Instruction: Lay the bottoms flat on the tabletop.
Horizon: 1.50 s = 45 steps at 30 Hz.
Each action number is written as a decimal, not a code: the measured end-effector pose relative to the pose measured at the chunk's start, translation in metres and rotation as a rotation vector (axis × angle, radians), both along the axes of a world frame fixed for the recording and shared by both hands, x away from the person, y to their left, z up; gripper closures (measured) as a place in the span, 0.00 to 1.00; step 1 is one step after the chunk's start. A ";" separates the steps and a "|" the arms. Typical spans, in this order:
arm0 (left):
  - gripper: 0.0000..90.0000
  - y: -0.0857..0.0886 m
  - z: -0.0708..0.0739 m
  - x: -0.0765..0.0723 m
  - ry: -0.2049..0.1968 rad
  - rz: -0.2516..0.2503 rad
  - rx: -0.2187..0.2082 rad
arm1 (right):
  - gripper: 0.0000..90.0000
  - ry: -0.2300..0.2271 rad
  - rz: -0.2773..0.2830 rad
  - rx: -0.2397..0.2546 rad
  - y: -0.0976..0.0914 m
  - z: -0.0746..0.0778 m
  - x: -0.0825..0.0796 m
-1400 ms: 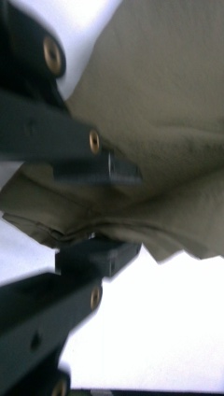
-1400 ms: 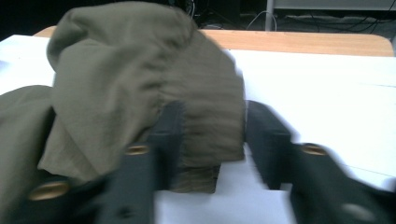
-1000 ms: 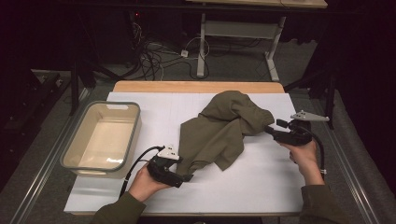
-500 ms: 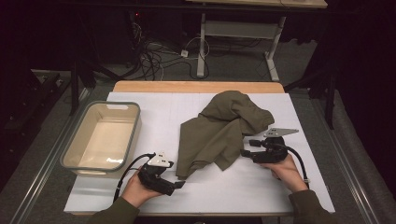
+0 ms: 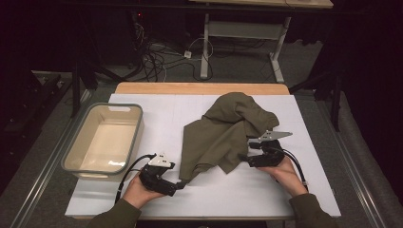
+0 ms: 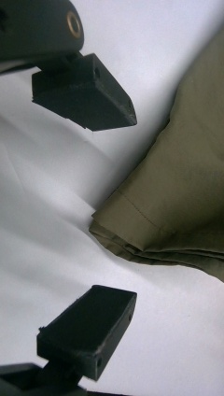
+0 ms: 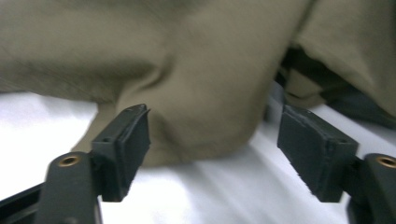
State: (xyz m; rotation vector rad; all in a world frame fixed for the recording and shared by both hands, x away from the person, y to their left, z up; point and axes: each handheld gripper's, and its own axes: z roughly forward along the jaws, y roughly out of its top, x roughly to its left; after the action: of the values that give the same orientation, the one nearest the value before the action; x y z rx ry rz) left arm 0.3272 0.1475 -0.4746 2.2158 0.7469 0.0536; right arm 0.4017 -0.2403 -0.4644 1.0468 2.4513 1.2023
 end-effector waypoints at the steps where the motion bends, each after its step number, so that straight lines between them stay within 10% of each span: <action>1: 0.15 0.000 0.000 0.000 0.002 0.001 0.000 | 0.27 -0.004 0.005 0.003 0.001 0.000 0.000; 9: 0.15 0.002 -0.001 0.001 0.006 0.003 -0.006 | 0.38 0.001 0.016 -0.030 0.013 -0.004 0.006; 24: 0.15 0.002 -0.003 0.003 0.014 0.008 0.000 | 0.92 -0.003 -0.014 -0.045 0.009 -0.004 0.011; 45: 0.15 0.009 0.003 0.001 -0.005 0.025 -0.046 | 0.96 -0.059 0.083 -0.069 0.008 0.030 -0.030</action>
State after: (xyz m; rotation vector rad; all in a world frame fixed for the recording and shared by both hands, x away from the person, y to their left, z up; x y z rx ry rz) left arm 0.3285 0.1568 -0.4713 2.1621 0.7661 0.0536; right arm 0.3719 -0.2320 -0.4340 0.8874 2.4937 1.1463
